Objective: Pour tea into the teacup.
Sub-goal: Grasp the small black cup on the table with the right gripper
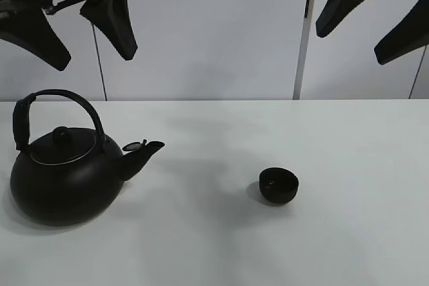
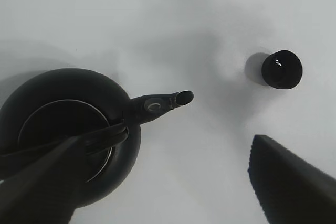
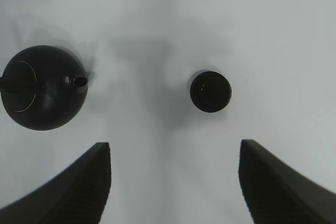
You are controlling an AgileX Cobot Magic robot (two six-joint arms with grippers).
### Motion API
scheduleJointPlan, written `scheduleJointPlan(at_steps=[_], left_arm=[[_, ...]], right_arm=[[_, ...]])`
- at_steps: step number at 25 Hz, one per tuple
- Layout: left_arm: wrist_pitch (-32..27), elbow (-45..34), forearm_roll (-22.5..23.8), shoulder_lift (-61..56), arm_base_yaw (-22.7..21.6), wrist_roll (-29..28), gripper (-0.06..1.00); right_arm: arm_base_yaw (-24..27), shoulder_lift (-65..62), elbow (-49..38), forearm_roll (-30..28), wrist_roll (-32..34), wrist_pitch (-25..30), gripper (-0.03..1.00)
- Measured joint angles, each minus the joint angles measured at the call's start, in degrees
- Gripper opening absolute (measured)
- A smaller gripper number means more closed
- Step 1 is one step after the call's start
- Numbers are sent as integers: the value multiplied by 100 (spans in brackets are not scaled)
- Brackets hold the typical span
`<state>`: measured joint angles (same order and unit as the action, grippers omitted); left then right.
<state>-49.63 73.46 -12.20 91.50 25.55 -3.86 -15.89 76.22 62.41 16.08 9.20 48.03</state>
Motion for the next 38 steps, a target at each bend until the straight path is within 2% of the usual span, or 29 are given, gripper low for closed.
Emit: scheduleJointPlan(at_steps=[6, 10, 14, 17, 21, 25, 30, 38], left_arm=[[0, 0, 0, 0, 0, 0, 61], [0, 0, 0, 0, 0, 0, 61], [0, 0, 0, 0, 0, 0, 61], [0, 0, 0, 0, 0, 0, 61], [0, 0, 0, 0, 0, 0, 61], [0, 0, 0, 0, 0, 0, 61], [0, 0, 0, 0, 0, 0, 61], [-5, 0, 0, 0, 0, 0, 61]], right_arm=[[0, 0, 0, 5, -53, -10, 47], [0, 16, 0, 46, -600, -1, 49], [0, 51, 15, 148, -1196, 35, 57], [0, 72, 46, 154, -1340, 123, 58], [-51, 375, 299, 113, -1347, 534, 59], [-414, 990, 886, -257, -1101, 772, 59], [-754, 1862, 1487, -814, -678, 772, 59], [-902, 2984, 1688, -1042, -584, 719, 59]])
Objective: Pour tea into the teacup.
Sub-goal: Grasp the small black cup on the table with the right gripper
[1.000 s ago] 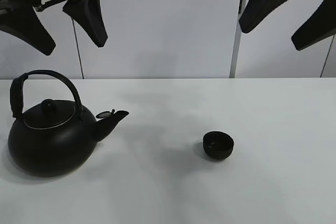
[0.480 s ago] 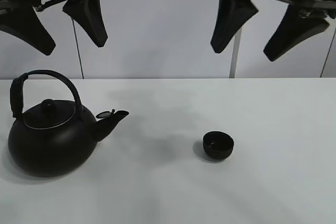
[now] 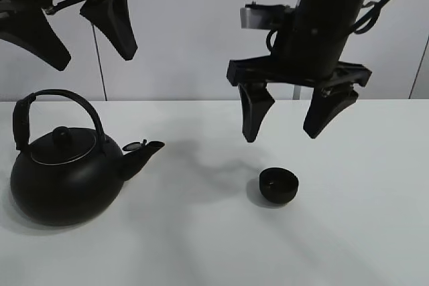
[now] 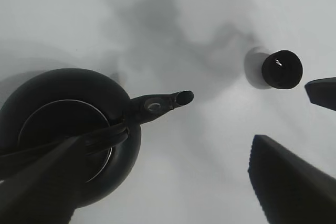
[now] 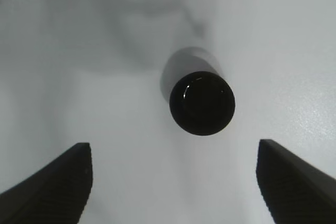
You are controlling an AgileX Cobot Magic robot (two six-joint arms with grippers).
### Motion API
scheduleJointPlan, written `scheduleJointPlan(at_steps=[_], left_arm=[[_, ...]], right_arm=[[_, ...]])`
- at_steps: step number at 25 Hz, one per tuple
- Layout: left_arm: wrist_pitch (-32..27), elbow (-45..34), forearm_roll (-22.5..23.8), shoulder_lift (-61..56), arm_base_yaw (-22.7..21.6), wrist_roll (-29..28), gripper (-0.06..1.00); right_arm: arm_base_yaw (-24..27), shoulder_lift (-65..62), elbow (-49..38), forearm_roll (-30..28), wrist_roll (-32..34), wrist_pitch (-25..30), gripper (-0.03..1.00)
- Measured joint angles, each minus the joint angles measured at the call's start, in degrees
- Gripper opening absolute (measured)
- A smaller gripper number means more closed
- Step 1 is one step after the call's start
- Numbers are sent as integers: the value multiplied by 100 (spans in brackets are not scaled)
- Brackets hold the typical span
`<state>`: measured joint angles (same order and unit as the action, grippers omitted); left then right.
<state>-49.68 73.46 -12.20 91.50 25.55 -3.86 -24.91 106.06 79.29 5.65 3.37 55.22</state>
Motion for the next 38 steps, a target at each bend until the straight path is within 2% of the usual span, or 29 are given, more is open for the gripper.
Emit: scheduleJointPlan(at_steps=[10, 16, 20, 30, 38], left_arm=[[0, 0, 0, 0, 0, 0, 61], [6, 0, 0, 0, 0, 0, 61], [6, 0, 0, 0, 0, 0, 61], [6, 0, 0, 0, 0, 0, 61], [6, 0, 0, 0, 0, 0, 61]], right_arm=[[-14, 838, 14, -245, 282, -460, 59], [-250, 1139, 19, -488, 469, -684, 59], [-263, 1287, 26, -655, 672, -714, 59], [-268, 1445, 26, -565, 707, -812, 59], [-268, 1313, 26, -565, 713, -670, 59]])
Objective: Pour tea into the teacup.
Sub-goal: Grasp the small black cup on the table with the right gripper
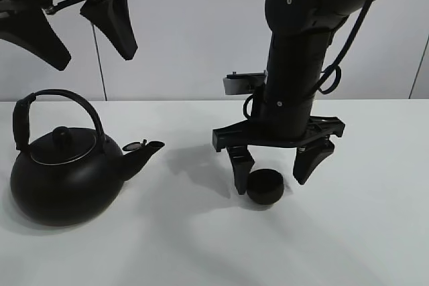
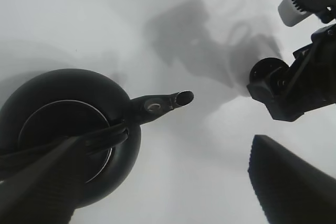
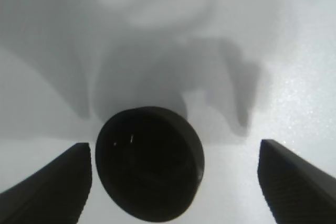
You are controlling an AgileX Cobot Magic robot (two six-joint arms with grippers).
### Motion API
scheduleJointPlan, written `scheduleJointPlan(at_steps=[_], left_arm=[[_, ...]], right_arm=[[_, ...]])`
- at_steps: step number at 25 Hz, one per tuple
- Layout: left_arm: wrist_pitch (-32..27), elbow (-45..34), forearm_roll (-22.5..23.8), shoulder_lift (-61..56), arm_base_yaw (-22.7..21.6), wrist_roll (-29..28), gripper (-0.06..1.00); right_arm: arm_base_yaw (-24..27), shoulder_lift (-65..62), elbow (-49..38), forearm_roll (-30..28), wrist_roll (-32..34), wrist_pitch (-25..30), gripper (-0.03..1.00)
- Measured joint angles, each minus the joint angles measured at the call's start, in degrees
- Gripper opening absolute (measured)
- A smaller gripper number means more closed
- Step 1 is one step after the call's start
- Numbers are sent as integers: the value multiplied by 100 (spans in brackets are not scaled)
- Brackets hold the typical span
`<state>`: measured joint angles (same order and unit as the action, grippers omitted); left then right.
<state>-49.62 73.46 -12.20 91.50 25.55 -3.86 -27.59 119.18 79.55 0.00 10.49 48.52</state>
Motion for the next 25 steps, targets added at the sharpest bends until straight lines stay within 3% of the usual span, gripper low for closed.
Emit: scheduleJointPlan(at_steps=[19, 23, 25], left_arm=[[11, 0, 0, 0, 0, 0, 61], [11, 0, 0, 0, 0, 0, 61], [11, 0, 0, 0, 0, 0, 61]], right_arm=[[0, 124, 0, 173, 0, -9, 58], [0, 124, 0, 173, 0, -29, 41], [0, 124, 0, 173, 7, -35, 40]])
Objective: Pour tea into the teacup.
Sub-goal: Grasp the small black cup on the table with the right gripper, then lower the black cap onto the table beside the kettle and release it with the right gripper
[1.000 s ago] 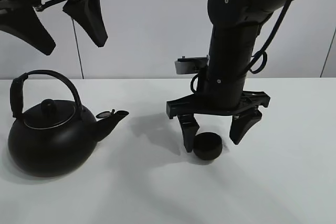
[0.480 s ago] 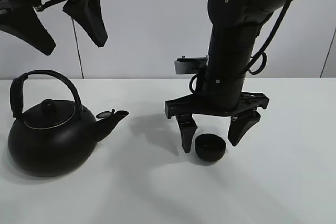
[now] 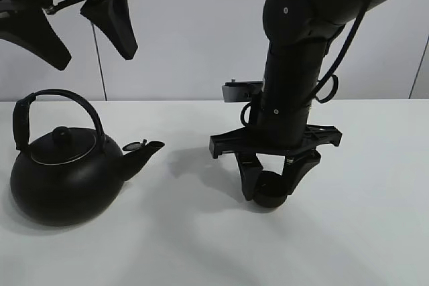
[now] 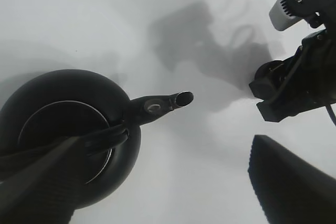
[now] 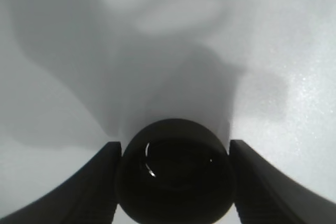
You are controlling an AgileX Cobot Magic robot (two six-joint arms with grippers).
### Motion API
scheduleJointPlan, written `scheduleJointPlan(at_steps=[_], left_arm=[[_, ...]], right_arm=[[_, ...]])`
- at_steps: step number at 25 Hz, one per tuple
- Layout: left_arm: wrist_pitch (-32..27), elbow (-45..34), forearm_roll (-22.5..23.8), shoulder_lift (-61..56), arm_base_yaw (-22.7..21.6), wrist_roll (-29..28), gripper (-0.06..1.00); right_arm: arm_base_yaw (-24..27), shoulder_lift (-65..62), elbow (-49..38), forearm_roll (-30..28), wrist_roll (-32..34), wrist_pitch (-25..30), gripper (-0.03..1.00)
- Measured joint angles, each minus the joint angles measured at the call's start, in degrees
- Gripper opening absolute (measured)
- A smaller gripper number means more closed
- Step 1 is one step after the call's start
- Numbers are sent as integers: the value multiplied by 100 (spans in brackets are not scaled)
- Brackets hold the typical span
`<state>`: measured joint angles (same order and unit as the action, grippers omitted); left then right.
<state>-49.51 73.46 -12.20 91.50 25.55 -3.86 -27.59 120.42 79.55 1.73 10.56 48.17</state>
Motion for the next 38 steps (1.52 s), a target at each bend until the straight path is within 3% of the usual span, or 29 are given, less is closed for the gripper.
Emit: scheduleJointPlan(at_steps=[17, 27, 38], left_arm=[[0, 0, 0, 0, 0, 0, 61], [0, 0, 0, 0, 0, 0, 61], [0, 0, 0, 0, 0, 0, 61]], right_arm=[[-113, -547, 0, 239, -159, 4, 40], [-747, -448, 11, 434, -209, -759, 40], [-753, 210, 282, 512, -209, -760, 40]])
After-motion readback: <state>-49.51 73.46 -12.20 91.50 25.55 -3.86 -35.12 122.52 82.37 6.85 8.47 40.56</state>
